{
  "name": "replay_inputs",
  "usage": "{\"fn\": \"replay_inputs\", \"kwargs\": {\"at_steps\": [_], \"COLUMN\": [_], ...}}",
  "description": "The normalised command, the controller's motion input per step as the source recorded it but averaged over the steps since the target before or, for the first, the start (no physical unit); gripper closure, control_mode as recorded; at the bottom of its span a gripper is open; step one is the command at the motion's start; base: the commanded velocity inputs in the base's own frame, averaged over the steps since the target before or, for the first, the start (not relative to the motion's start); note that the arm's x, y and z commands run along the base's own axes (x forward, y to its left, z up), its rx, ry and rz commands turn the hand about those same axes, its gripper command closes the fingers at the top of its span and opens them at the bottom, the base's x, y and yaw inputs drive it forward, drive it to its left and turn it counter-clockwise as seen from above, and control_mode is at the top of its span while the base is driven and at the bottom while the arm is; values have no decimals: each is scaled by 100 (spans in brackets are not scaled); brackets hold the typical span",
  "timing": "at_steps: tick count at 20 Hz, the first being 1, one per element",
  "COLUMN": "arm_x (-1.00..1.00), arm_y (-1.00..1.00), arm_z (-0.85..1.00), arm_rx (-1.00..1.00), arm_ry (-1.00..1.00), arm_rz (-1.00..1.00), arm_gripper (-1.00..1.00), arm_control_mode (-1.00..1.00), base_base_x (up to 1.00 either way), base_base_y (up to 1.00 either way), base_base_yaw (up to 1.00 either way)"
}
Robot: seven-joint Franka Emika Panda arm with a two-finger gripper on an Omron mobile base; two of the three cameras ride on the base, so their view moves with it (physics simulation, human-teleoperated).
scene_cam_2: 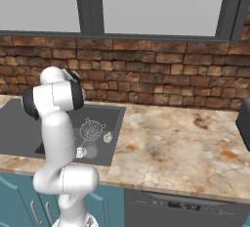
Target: Pick the glass cup and strainer and place them in the sink. Then turn on the water.
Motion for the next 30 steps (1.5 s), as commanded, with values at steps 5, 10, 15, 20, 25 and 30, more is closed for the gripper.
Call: {"fn": "replay_inputs", "kwargs": {"at_steps": [5,10,15,20,25,30], "arm_x": [1,5,14,8,4,8], "arm_y": [9,9,0,0,0,14], "arm_z": [-6,-7,-16,-17,-6,0], "arm_rx": [0,0,0,0,0,0], "arm_ry": [-3,-4,-11,-9,-3,0], "arm_rz": [0,0,2,5,1,0], "arm_gripper": [-100,-100,-100,-100,-100,-100], "arm_control_mode": [-100,-100,-100,-100,-100,-100], "base_base_x": [0,0,0,0,0,0], "base_base_y": [0,0,0,0,0,0], "base_base_yaw": [0,0,0,0,0,0]}}
